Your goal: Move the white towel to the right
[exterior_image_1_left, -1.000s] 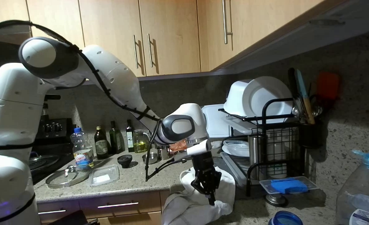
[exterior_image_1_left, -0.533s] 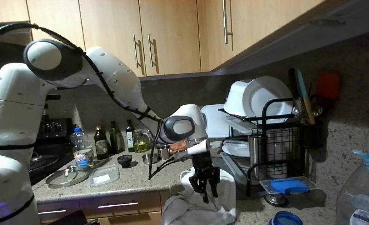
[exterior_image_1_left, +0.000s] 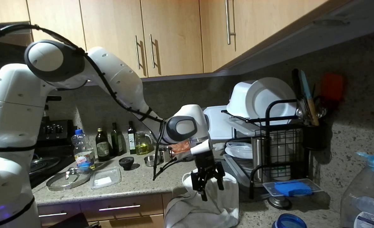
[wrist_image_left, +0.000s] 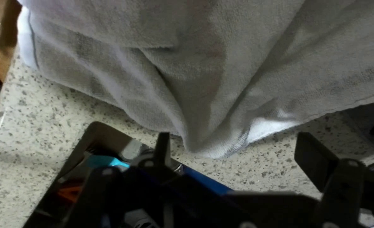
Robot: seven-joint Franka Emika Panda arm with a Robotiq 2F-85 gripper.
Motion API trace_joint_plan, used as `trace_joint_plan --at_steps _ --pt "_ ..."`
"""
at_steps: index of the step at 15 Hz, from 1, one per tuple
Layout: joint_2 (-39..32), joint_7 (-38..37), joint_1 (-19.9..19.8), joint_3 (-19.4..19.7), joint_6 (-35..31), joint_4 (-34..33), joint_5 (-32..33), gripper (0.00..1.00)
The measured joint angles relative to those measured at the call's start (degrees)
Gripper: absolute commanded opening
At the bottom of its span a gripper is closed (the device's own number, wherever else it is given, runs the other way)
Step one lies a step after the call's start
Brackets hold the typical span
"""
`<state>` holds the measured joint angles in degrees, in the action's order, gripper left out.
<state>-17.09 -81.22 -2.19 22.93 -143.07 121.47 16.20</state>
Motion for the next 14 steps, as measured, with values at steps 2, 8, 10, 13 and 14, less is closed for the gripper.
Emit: trace_joint_plan --at_steps 2,8,10,13,14 --pt "0.98 0.0 0.35 -0.78 -1.22 0.64 1.48 1.0" --pt "6.34 0.0 0.93 -3.29 -4.47 4.91 5.71 1.0" --pt "8.42 0.0 0.91 -3.95 -5.14 6.74 6.58 1.0" --pt "11.42 0.08 0.68 -5.19 -5.73 9.54 7.78 1.0" --pt "12.24 0.16 0.5 -5.78 -5.88 10.35 8.03 1.0"
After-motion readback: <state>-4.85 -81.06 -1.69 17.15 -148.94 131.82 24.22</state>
